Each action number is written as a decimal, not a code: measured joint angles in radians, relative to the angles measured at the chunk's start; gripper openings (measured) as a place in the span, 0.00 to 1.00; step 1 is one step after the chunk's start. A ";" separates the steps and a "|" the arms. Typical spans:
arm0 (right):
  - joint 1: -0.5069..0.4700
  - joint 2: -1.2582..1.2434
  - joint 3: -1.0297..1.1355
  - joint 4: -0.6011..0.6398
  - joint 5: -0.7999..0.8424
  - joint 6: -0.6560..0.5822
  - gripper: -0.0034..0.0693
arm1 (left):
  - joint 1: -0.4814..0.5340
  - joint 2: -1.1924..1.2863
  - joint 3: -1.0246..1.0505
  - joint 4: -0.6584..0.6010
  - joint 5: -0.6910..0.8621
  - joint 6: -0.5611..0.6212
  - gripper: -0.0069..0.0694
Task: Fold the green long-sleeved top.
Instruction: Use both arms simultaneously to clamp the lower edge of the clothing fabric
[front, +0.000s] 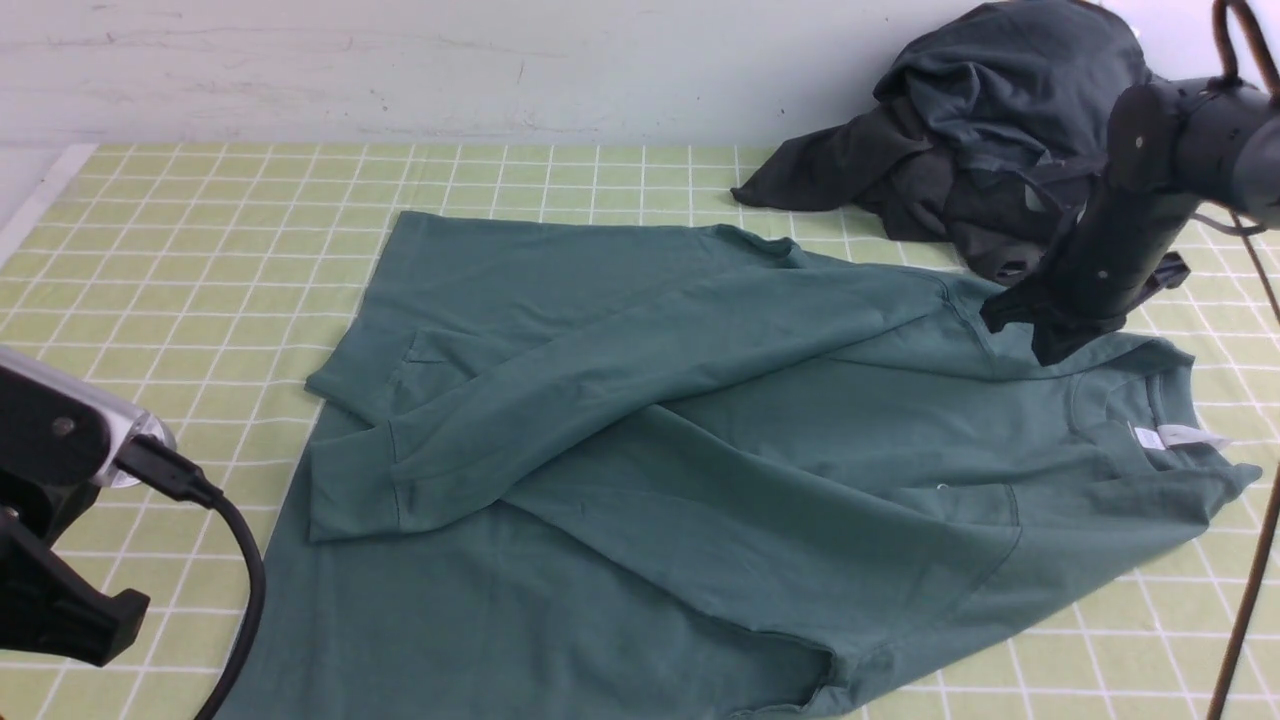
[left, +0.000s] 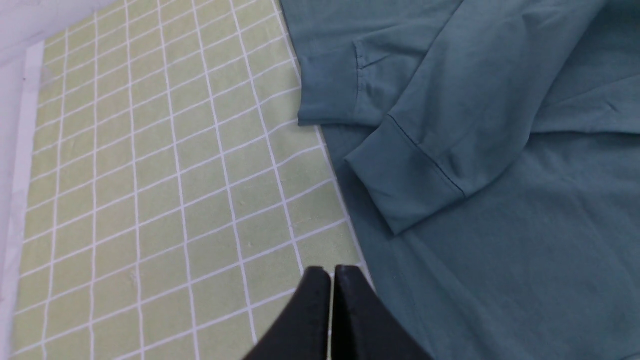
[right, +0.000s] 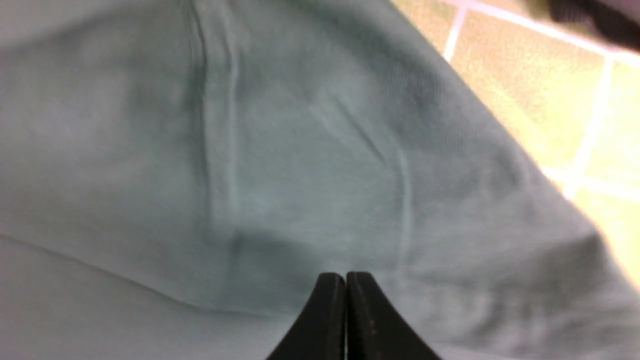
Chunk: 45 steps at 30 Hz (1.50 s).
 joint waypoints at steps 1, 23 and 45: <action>-0.001 0.000 0.000 0.030 -0.007 0.010 0.08 | 0.000 0.000 0.000 0.000 -0.001 0.000 0.09; 0.002 0.030 -0.007 0.053 -0.005 -0.064 0.06 | 0.000 0.002 0.000 0.000 -0.019 -0.015 0.09; 0.000 -0.019 -0.005 0.129 -0.012 -0.092 0.42 | 0.000 0.002 0.000 -0.004 -0.024 -0.062 0.09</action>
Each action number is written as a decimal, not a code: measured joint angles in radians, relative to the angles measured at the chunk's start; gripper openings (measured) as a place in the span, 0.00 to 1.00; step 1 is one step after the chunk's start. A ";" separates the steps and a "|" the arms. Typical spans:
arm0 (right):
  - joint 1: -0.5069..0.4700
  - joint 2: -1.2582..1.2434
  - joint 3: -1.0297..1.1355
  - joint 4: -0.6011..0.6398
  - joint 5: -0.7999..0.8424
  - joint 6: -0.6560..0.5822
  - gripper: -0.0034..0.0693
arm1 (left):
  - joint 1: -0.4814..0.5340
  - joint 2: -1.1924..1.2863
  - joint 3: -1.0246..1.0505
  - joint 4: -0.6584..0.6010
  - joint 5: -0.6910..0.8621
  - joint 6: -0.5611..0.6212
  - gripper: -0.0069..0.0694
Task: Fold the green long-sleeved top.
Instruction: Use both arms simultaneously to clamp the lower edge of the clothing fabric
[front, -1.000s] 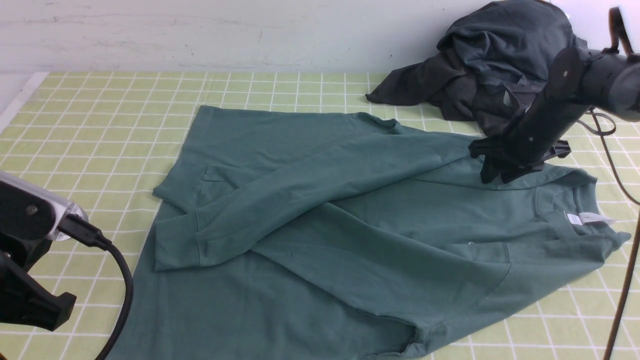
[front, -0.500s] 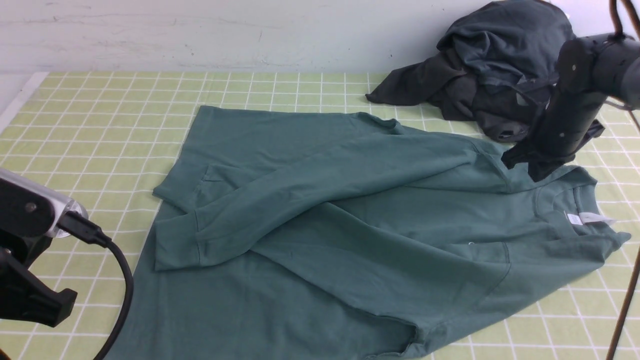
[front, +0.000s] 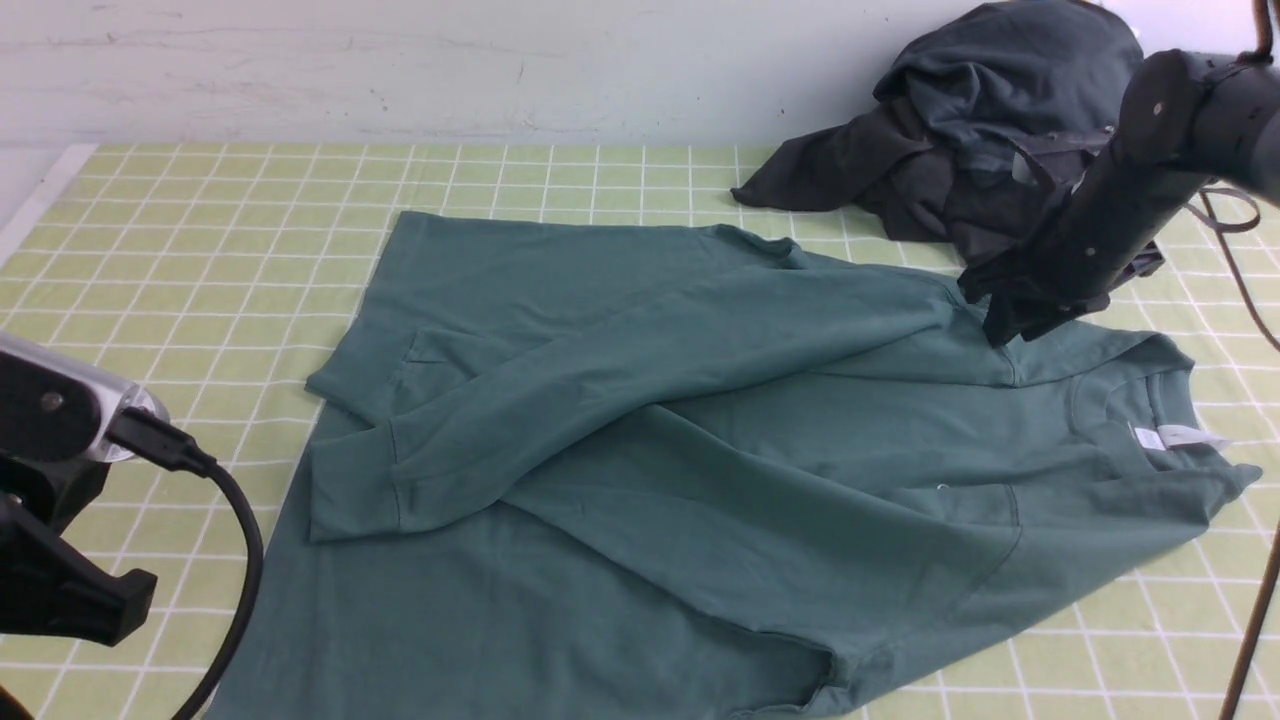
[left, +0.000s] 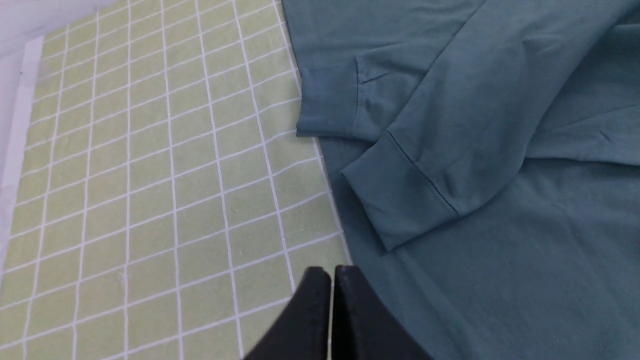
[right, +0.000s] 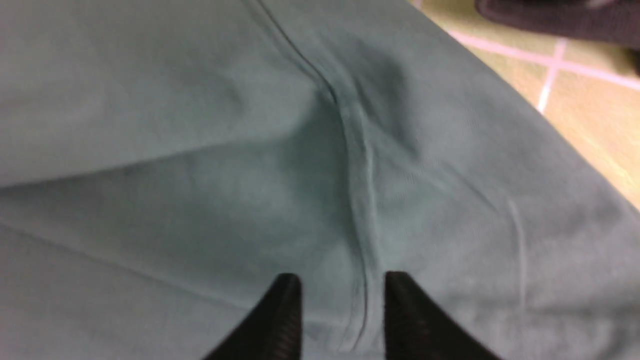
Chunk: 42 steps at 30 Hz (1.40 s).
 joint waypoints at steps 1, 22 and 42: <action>0.000 0.011 0.000 0.000 -0.001 0.000 0.44 | 0.000 0.000 0.000 0.000 0.000 -0.002 0.09; 0.001 0.013 -0.001 -0.129 0.113 -0.126 0.05 | 0.000 0.000 0.002 -0.051 -0.026 -0.005 0.09; 0.001 -0.255 0.006 0.381 0.162 -0.200 0.22 | -0.111 0.282 -0.026 -0.121 0.246 0.452 0.28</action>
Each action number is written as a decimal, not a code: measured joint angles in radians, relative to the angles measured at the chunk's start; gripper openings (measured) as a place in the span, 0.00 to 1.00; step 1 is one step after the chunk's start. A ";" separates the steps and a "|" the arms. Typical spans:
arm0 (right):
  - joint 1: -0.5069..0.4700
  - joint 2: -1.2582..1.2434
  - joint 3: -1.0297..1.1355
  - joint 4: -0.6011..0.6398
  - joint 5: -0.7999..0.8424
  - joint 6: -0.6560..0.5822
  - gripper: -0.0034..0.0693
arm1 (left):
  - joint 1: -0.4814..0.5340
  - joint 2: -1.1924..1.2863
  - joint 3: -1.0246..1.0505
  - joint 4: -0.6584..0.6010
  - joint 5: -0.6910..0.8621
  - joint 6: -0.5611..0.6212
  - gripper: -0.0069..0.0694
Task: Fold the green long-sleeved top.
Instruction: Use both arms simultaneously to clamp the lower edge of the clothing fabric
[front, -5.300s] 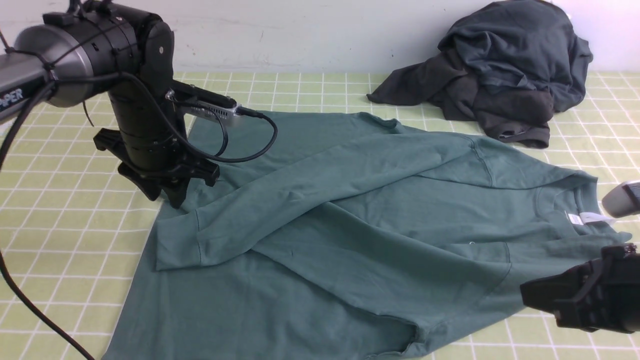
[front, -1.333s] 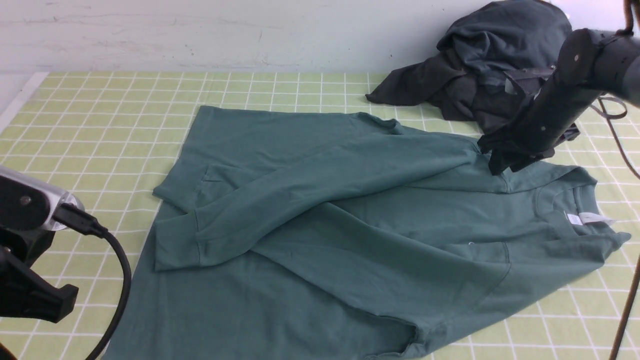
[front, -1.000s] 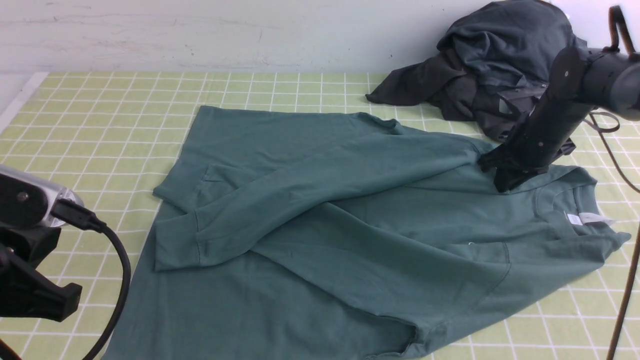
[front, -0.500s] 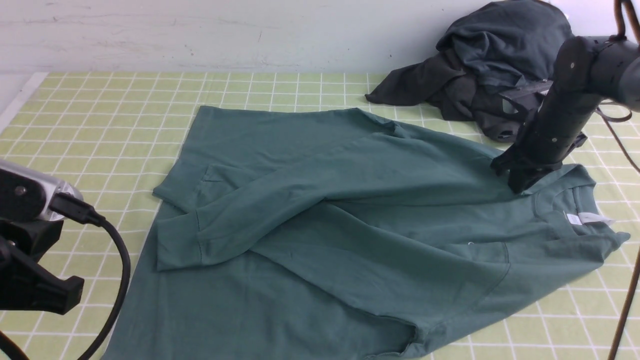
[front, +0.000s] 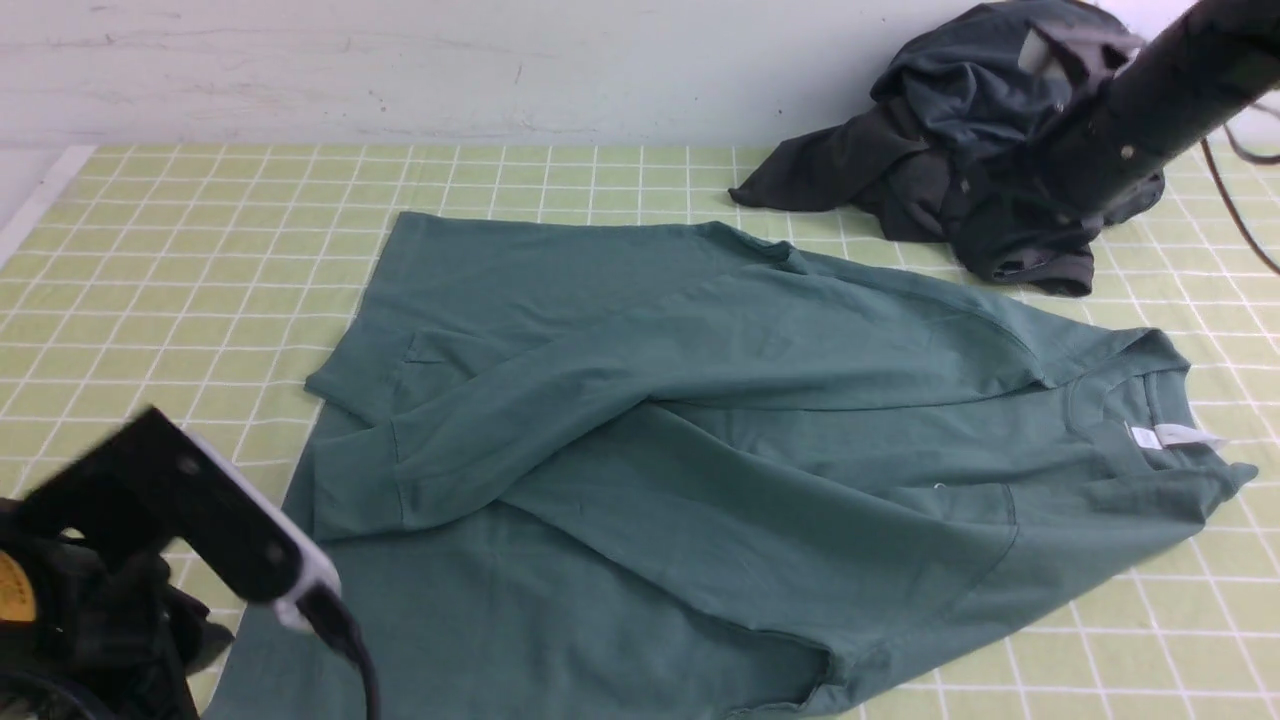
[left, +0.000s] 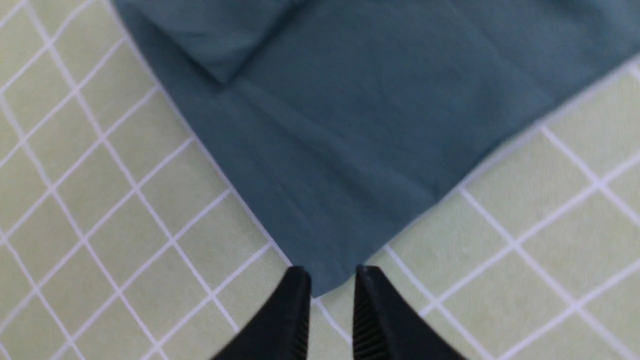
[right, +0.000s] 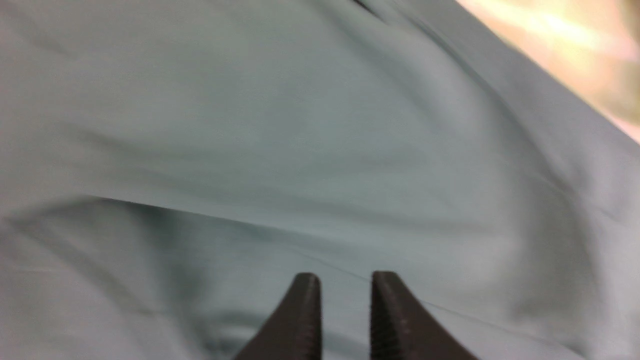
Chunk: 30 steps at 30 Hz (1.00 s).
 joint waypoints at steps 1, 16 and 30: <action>0.000 -0.015 0.003 0.022 0.000 -0.006 0.21 | -0.003 0.006 0.000 0.007 0.001 0.014 0.29; 0.096 -0.606 0.604 0.201 -0.084 -0.270 0.03 | -0.030 0.492 -0.010 0.240 -0.147 0.439 0.61; 0.098 -0.810 0.895 0.252 -0.424 -0.418 0.03 | -0.060 0.508 -0.017 0.324 -0.145 0.422 0.13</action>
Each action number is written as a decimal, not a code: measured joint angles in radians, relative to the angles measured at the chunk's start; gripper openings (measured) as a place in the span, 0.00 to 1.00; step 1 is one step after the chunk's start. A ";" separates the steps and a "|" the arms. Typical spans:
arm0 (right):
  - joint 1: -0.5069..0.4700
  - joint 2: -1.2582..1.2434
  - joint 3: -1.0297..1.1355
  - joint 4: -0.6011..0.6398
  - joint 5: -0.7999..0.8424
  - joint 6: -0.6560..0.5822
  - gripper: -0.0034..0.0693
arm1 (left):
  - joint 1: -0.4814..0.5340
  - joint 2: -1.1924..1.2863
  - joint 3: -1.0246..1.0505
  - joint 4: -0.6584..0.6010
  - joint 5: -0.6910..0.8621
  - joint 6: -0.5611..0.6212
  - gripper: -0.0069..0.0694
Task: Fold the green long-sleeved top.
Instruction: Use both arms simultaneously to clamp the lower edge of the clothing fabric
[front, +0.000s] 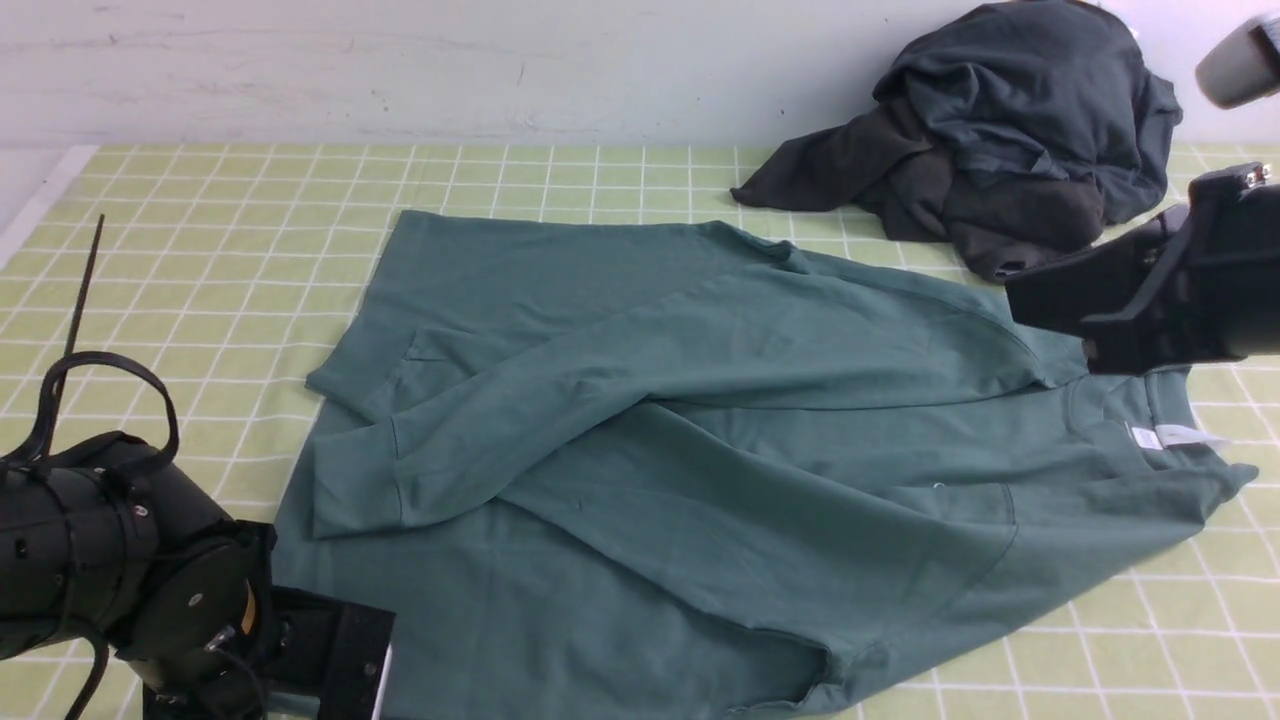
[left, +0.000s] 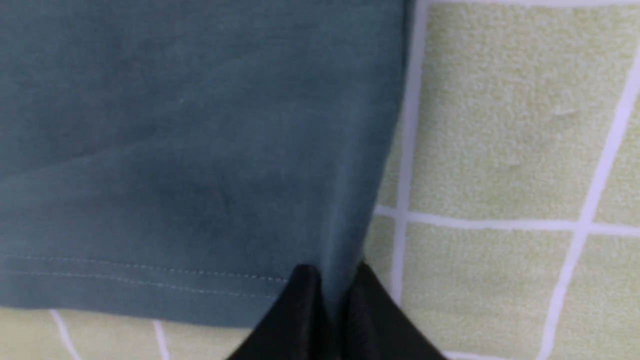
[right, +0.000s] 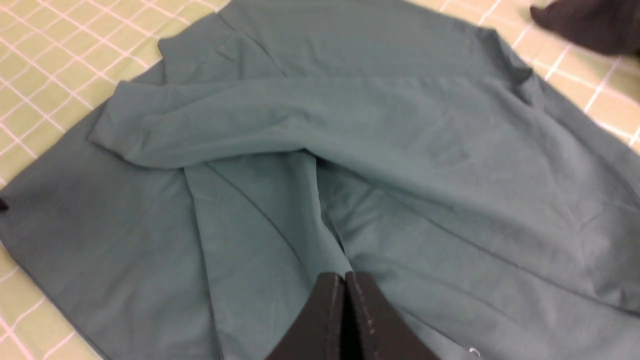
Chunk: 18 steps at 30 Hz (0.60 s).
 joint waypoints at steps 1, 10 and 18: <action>0.000 0.000 0.002 0.002 0.000 -0.002 0.03 | -0.010 -0.019 0.001 -0.003 0.000 -0.015 0.11; 0.002 -0.018 0.005 0.032 0.023 -0.076 0.03 | -0.032 -0.152 0.001 -0.052 0.063 -0.282 0.10; 0.080 -0.120 0.005 0.137 0.076 -0.347 0.03 | -0.032 -0.174 0.001 -0.054 0.177 -0.744 0.10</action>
